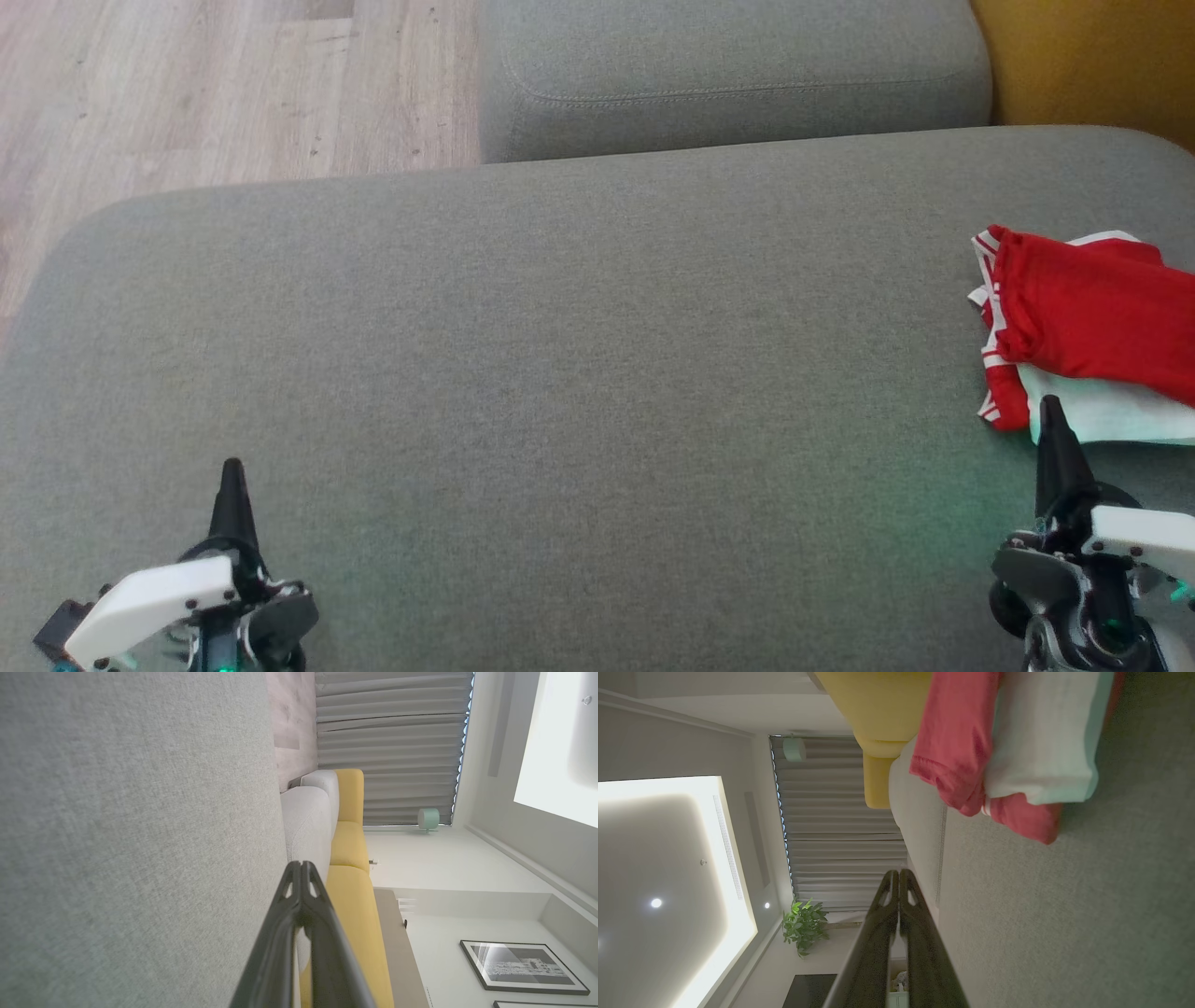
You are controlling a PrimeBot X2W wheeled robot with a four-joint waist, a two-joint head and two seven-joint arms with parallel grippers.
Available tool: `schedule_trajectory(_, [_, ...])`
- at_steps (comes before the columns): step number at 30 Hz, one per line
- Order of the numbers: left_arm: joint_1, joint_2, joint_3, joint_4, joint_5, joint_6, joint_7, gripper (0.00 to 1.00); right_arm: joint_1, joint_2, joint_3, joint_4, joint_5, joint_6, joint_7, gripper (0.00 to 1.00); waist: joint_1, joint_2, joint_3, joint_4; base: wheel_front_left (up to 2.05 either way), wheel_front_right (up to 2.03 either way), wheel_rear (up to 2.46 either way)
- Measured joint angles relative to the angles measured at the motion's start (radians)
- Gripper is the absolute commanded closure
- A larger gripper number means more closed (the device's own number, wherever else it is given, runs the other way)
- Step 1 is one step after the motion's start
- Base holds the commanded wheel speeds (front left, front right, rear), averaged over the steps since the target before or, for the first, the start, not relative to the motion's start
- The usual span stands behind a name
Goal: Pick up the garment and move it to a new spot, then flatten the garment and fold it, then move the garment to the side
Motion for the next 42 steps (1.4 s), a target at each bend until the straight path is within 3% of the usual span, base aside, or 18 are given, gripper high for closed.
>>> schedule_trajectory(42, [0.000,-0.001,0.007,0.000,-0.023,-0.007,0.011,1.00,0.000,0.000,-0.001,-0.002,0.032,0.000,0.007,1.00,0.0000,0.0000,0.000,0.000,0.00,0.00,0.00])
